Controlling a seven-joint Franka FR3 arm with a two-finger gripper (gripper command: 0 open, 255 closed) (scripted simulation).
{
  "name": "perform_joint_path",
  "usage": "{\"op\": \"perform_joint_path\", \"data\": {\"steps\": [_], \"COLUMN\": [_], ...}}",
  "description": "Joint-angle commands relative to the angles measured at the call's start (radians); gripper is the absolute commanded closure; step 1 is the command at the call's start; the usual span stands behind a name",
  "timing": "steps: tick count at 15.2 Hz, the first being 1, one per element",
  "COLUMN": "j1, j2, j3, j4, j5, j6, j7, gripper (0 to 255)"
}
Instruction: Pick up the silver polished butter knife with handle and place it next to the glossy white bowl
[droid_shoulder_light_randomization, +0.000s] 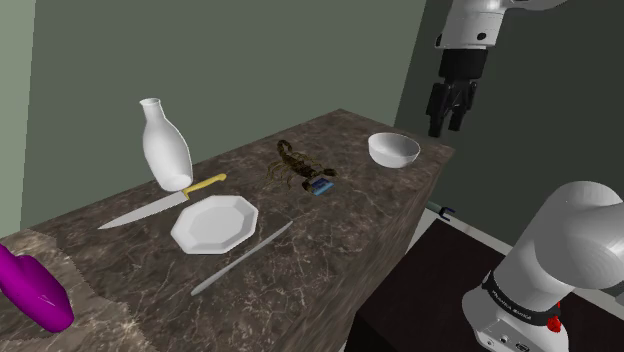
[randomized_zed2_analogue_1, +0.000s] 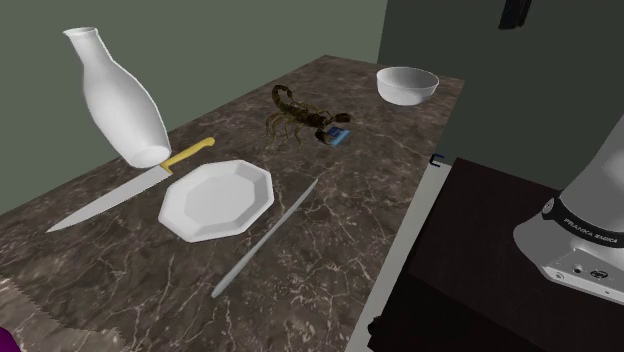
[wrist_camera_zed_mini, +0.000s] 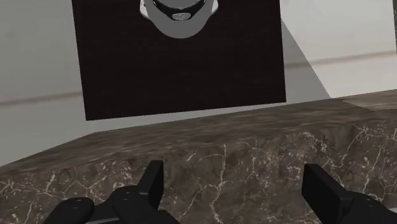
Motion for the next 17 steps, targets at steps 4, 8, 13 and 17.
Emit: {"op": "perform_joint_path", "data": {"steps": [4,8,13,17], "j1": [-0.011,-0.019,-0.029,-0.046], "j2": [-0.037,-0.058,-0.032,0.032], "j3": [0.076,0.186,0.334,0.457], "j4": [-0.063,-0.124,-0.16,-0.155], "j5": [0.075,0.182,0.312,0.399], "j6": [0.04,0.108,0.218,0.325], "j7": [0.154,0.356,0.604,0.797], "gripper": [0,0,0,0]}}
